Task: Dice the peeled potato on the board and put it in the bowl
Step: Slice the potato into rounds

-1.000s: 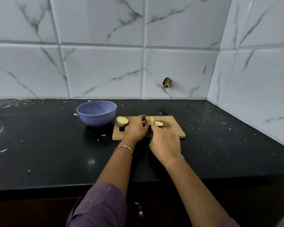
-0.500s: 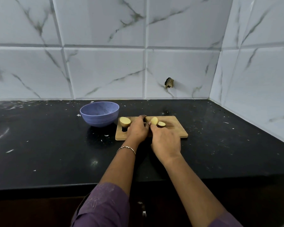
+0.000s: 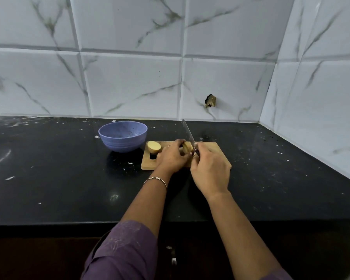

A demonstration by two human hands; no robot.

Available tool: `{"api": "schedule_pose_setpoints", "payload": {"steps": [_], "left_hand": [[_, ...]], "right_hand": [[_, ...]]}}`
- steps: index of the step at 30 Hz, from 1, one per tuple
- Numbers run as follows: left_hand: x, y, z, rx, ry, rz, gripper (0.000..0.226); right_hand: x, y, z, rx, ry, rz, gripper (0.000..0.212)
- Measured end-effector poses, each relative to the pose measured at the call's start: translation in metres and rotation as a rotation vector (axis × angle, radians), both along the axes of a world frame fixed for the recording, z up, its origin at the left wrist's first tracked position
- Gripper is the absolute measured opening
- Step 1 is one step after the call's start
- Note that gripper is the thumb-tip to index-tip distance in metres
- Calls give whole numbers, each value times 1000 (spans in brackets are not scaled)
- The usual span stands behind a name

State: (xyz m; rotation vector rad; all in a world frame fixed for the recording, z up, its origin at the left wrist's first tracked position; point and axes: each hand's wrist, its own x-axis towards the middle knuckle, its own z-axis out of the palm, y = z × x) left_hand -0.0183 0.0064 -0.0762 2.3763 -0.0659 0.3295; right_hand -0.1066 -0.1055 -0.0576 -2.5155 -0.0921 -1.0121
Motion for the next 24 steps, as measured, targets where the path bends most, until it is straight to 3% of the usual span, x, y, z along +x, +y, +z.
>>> {"api": "schedule_pose_setpoints", "payload": {"steps": [24], "left_hand": [[1,-3,6,63,36,48,47]], "right_hand": [[2,0,-5,-2,96,-2,24]]}}
